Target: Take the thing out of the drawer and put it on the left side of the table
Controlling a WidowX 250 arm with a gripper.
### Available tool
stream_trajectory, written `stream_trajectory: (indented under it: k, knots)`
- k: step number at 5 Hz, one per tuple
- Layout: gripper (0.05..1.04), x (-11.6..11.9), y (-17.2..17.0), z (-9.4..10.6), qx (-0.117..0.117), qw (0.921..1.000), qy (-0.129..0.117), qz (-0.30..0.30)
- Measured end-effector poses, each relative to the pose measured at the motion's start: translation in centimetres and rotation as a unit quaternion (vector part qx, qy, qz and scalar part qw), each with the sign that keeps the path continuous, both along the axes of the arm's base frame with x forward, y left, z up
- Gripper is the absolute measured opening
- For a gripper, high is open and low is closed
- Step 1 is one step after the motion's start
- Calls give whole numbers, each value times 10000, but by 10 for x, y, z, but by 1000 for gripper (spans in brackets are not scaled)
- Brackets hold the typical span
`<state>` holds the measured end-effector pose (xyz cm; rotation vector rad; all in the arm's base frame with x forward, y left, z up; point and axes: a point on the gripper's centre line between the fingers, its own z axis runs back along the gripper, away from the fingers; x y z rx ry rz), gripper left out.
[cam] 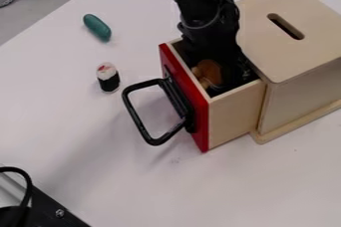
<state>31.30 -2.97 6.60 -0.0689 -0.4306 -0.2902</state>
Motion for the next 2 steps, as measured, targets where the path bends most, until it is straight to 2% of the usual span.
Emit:
stream_trajectory:
  k: [1,2]
  knots:
    - [733,3,-3,-1,81,9999,-89,-46]
    - [629,3,-4,-3,71,10000,-65,-11]
